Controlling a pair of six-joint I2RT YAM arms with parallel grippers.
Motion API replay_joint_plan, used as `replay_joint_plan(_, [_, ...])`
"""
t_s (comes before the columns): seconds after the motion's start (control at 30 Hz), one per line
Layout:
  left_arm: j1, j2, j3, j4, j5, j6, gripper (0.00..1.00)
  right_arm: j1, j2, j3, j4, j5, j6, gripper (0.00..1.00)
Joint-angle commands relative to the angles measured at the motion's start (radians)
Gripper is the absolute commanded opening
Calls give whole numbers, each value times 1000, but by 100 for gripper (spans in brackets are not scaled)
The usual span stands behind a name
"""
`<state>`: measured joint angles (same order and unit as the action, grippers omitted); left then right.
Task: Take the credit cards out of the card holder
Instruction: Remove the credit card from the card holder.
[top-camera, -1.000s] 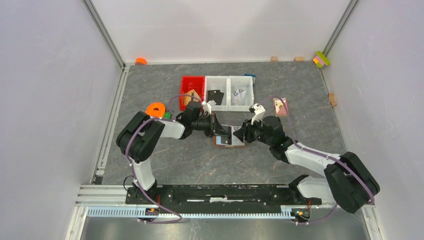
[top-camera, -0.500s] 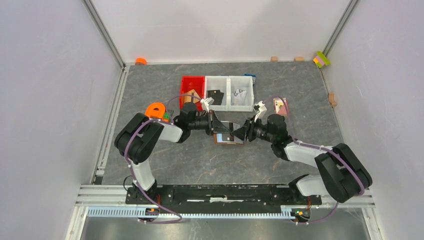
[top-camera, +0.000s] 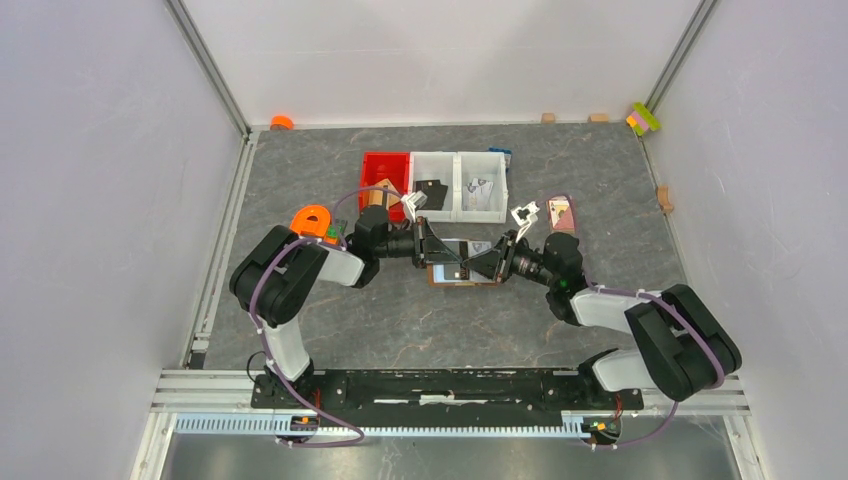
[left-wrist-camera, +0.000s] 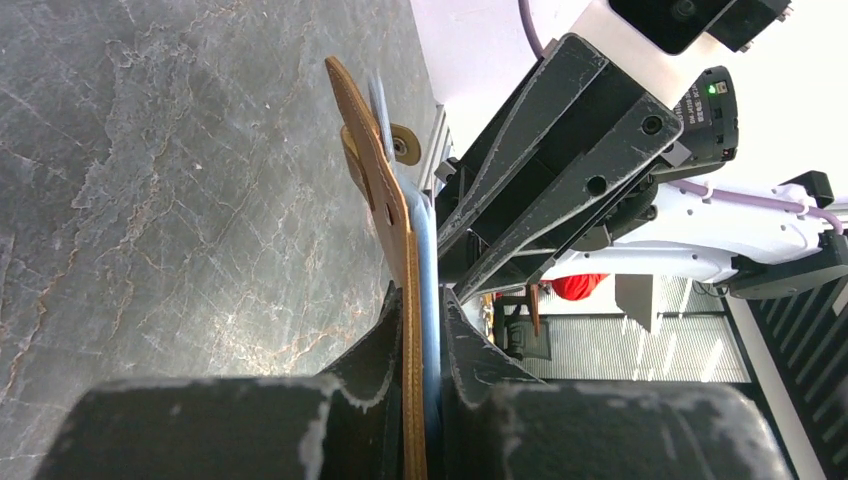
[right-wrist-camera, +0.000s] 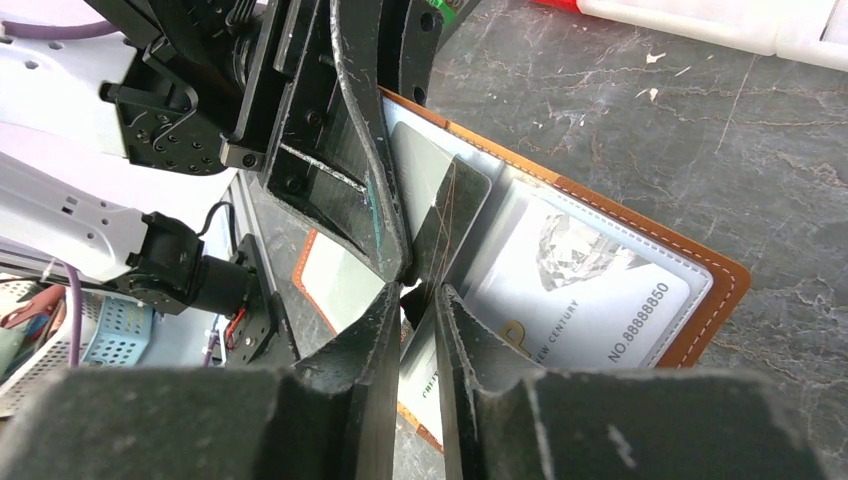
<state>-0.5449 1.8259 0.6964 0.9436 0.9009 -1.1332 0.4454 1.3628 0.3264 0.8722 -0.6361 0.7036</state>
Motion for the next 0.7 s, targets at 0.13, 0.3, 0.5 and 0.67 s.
replay_joint_plan(0.13, [-6, -5, 14, 95, 25, -31, 11, 9, 31, -14, 142, -98, 79, 19])
replay_joint_plan(0.3, [-6, -4, 11, 122, 29, -48, 17, 10, 45, -13, 153, -101, 86, 5])
replay_joint_plan(0.5, [-2, -17, -1, 141, 26, -52, 29, -32, 36, -38, 137, -62, 101, 0])
replay_joint_plan(0.67, [6, -21, -7, 149, 25, -54, 30, -75, 37, -77, 209, -66, 160, 0])
